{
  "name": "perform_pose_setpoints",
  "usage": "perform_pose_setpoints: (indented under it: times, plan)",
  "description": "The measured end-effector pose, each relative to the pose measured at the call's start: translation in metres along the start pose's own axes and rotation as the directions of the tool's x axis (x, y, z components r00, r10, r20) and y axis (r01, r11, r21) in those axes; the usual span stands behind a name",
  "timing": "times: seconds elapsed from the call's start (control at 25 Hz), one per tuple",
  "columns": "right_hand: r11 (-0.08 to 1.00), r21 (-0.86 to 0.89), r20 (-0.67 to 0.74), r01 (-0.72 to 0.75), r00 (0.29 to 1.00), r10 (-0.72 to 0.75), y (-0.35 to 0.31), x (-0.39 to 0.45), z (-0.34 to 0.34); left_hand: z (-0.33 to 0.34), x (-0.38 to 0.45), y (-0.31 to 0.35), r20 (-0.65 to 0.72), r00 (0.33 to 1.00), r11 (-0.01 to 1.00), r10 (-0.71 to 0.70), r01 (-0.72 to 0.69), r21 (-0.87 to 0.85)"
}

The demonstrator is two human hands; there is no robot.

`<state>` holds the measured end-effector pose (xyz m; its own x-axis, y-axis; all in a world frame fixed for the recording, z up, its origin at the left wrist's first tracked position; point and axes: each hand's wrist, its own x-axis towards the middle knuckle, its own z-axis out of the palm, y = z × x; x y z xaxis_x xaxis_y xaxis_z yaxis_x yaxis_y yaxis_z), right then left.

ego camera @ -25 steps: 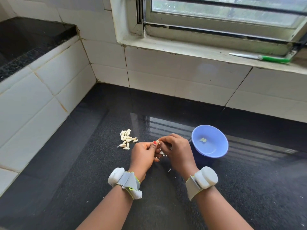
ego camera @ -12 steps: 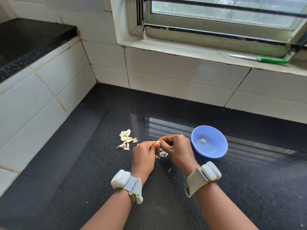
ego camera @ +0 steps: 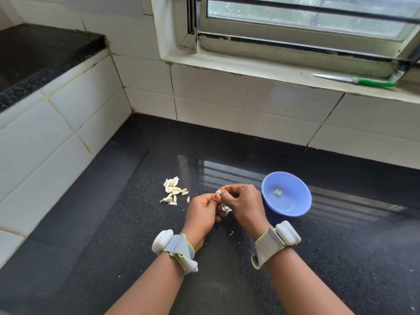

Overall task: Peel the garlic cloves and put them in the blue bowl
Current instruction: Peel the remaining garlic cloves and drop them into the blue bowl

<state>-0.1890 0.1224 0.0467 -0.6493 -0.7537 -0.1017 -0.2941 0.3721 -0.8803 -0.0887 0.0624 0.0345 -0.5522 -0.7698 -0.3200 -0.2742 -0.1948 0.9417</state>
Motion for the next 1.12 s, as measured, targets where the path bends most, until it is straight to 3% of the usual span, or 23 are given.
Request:
perform_pose_setpoints:
  times: [0.16, 0.4, 0.68, 0.92, 1.12]
  plan:
    - [0.999, 0.045, -0.025, -0.012, 1.000, 0.013, 0.000, -0.001, 0.000, -0.002, 0.004, -0.001, 0.117, 0.989, 0.973, -0.096, 0.118, -0.200]
    - [0.997, -0.078, -0.136, 0.014, 0.990, -0.024, 0.001, -0.007, 0.008, -0.006, 0.006, -0.001, -0.105, 0.994, 0.965, -0.038, 0.010, -0.260]
    - [0.982, -0.162, -0.157, 0.093, 0.981, -0.118, 0.004, -0.006, 0.015, -0.005, 0.001, 0.006, -0.038, 0.999, 0.917, -0.037, 0.019, -0.399]
    - [0.999, -0.036, -0.166, -0.020, 0.986, 0.014, 0.002, -0.006, 0.005, -0.008, 0.003, 0.009, -0.010, 0.995, 0.872, -0.096, 0.079, -0.483]
    - [0.998, -0.015, -0.163, -0.065, 0.985, 0.061, 0.002, -0.008, 0.009, -0.008, 0.003, 0.005, -0.035, 0.994, 0.887, -0.103, 0.075, -0.456]
